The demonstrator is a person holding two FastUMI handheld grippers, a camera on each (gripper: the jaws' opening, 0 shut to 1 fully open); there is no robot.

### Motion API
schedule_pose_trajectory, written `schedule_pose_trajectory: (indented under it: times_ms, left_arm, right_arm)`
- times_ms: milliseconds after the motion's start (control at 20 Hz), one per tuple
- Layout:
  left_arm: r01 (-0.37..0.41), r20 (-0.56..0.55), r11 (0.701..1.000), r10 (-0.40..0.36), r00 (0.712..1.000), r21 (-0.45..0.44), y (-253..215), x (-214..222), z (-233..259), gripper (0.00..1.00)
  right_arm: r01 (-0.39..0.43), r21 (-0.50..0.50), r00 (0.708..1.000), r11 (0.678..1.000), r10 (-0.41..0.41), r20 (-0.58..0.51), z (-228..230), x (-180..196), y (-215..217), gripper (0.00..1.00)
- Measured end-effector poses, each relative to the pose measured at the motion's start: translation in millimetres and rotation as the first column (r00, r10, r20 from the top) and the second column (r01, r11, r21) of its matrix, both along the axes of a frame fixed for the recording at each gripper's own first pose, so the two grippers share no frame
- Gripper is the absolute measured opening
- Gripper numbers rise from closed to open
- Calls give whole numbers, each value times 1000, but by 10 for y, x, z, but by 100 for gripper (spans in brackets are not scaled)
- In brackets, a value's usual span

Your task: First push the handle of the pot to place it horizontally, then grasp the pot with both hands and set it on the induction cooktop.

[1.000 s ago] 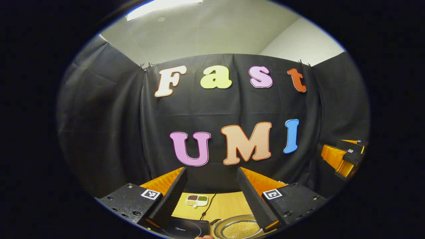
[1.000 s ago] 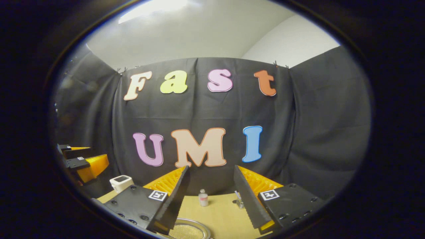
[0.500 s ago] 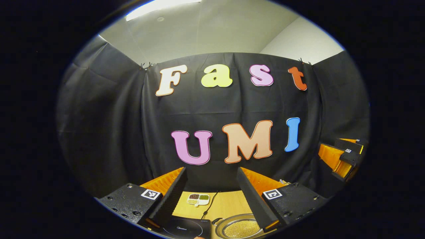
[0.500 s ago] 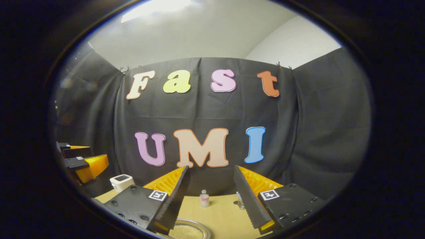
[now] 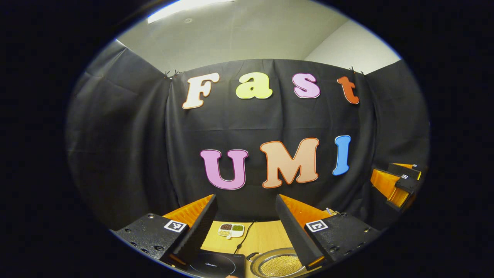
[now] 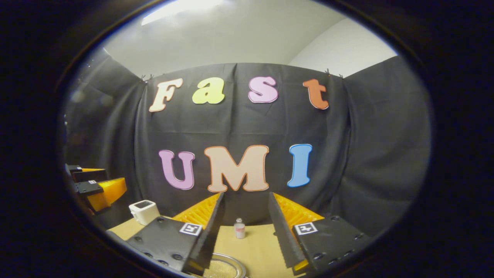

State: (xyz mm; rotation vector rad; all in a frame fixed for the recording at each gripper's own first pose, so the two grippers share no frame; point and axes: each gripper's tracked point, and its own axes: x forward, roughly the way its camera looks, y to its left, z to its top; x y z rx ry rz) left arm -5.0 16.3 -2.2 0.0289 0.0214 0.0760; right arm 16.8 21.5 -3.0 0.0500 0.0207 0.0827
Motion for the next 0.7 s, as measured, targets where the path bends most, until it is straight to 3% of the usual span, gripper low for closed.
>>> schedule_pose_trajectory:
  times_ms: [150, 200, 250, 450, 600, 700]
  left_arm:
    - [0, 1, 1000, 0, 1000, 1, 5, -1, 0, 96]
    - [-1, 2, 1000, 1, 1000, 0, 0, -6, 5, 96]
    - [-1, 3, 1000, 1, 1000, -1, 1, -7, 6, 96]
    - [-3, 2, 1000, 3, 1000, -3, 19, -15, -1, 96]
    - [-4, 5, 1000, 4, 1000, -2, 24, -27, -3, 96]
    - [-6, 10, 1000, 6, 1000, -1, 31, -30, 11, 94]
  right_arm:
    - [39, 1, 999, 999, -39, -15, -34, 18, -81, 32]
    - [62, -6, 998, 998, -63, -22, -82, 14, -123, 14]
    - [58, -3, 998, 998, -58, -25, -78, 18, -133, 7]
    - [37, 32, 998, 999, -36, -48, -97, -10, -71, 8]
    - [20, 41, 998, 999, -18, -59, -133, -40, -51, 0]
    - [16, 34, 998, 999, -14, -64, -175, -34, -66, 0]
